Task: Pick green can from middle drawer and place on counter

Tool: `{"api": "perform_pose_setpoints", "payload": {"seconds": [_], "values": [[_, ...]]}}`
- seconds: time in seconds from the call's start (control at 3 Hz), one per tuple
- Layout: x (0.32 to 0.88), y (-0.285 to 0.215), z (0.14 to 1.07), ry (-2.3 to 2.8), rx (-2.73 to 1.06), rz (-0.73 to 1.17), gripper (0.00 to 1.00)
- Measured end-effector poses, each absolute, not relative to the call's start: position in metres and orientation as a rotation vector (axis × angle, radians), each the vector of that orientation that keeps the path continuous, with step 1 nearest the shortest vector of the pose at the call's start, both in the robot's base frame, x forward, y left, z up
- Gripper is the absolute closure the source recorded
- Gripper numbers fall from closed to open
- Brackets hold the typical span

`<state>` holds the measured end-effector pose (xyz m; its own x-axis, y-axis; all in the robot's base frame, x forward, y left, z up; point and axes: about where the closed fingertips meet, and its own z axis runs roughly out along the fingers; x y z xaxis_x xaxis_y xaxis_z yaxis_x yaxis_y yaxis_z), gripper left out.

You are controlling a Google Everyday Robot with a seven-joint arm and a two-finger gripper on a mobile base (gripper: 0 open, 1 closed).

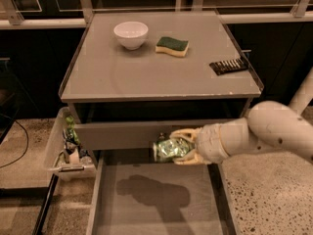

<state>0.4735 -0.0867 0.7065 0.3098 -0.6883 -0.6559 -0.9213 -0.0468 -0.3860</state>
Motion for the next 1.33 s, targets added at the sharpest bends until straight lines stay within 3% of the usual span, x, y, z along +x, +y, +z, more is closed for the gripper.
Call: {"api": "perform_pose_setpoints", "payload": {"seconds": [0.33,1.0,1.33], "values": [[0.488,-0.084,0.780,1.390,-1.826,0.304,1.00],[0.537,-0.126,0.888,1.309,-1.719,0.218,1.00],[0.532,-0.122,0.885,1.318,-1.717,0.221,1.00]]}}
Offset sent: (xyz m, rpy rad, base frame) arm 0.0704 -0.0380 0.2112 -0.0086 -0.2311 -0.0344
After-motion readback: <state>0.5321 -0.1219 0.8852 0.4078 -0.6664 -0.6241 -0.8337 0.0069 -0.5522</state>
